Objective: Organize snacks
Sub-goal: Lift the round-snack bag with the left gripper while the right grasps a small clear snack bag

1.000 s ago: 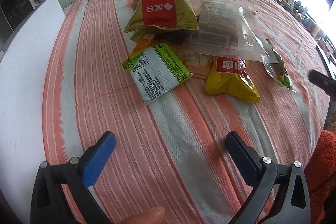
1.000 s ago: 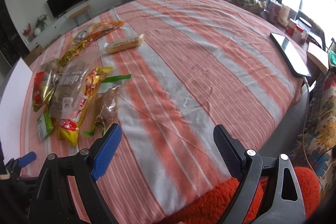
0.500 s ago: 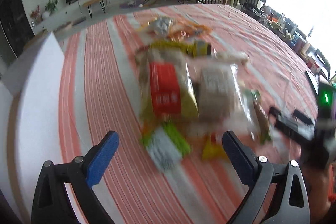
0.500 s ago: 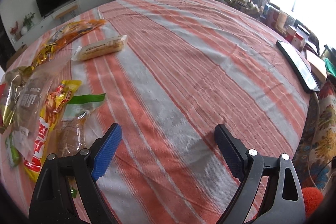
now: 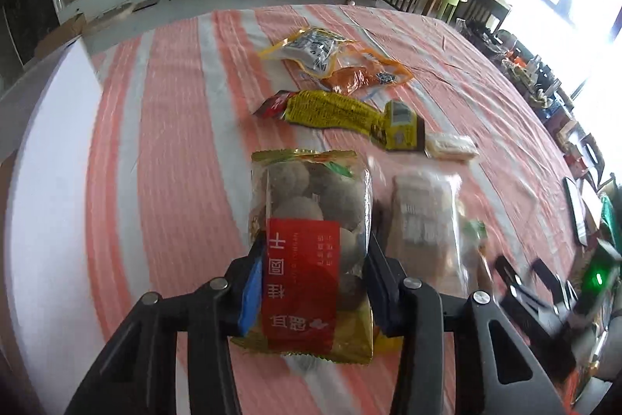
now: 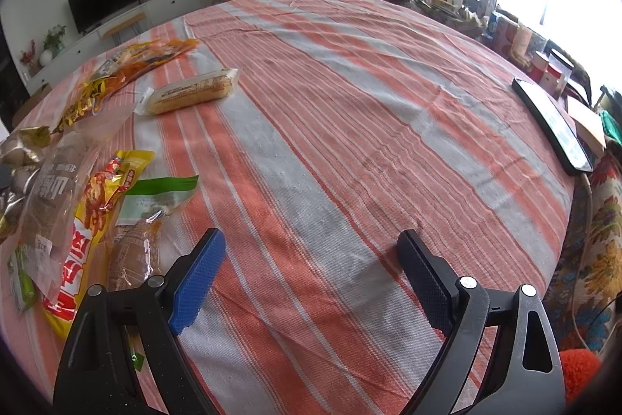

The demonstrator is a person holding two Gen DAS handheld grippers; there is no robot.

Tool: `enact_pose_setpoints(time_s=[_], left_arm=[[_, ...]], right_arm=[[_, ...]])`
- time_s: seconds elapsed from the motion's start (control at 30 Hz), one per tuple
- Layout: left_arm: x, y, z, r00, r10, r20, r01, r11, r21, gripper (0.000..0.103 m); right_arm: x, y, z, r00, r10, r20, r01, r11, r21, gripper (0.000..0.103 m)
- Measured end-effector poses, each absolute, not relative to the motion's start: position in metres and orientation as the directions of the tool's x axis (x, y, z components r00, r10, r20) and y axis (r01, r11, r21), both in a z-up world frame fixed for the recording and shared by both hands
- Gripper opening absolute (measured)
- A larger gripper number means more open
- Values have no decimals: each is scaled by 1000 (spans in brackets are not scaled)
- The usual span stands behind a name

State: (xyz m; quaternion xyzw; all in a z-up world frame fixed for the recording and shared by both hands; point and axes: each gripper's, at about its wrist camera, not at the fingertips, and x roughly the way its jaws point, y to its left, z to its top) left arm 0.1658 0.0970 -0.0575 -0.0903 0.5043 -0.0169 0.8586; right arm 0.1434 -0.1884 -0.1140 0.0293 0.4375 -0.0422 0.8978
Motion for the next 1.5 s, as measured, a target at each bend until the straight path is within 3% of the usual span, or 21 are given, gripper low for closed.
enact_pose_setpoints(time_s=[0.2,0.27,0.37,0.4,0.43,0.67,0.77,0.87,0.93,1.13,1.23,1.3,1.37,1.5], left_arm=[[80,103,-75,460,-108,-881,-79,984,-162,45],[58,98,-86,449,-130,-884,-54,984,-172,51],[49,88,-91,465,-123,-877,8,991,-135,70],[52,83,-93,458,-111,-882,20,993,-115,87],[56,79,-95,454,-96,-886,24,995,-95,94],[73,85,-121,404,-55,-913,-50,995,-81,94],[64,96,-120,417,-72,-906,-78,990,-115,92],[56,102,-117,424,-68,-903,-65,992,-106,74],[53,102,-116,430,-51,-901,-58,995,-84,72],[60,88,-116,451,11,-892,7,1000,15,70],[62,95,-114,460,-19,-888,-15,999,-30,62],[57,103,-111,465,-51,-884,-37,996,-77,61],[46,110,-108,473,-81,-878,-46,992,-116,60],[29,116,-103,482,-176,-858,-47,973,-226,60]], right_arm=[[143,-189,-114,614,-51,-787,102,995,15,92],[143,-189,-114,614,-51,-787,102,995,15,92],[143,-189,-115,615,-52,-787,102,995,14,92],[143,-189,-115,615,-52,-787,102,995,14,92],[142,-189,-115,615,-52,-787,102,995,14,92],[144,-191,-114,612,-36,-790,96,995,29,93],[141,-201,-110,628,25,-778,98,989,112,93],[138,-223,-106,648,150,-747,105,953,283,92],[135,-232,-101,620,224,-752,110,924,366,91],[129,-167,-83,464,400,-790,-200,916,346,89],[150,-129,-95,368,353,-860,-307,919,246,87],[158,-114,-102,344,317,-884,-359,914,188,72],[162,-115,-102,356,275,-893,-350,925,146,49],[158,-149,-101,330,367,-870,-256,921,292,49]])
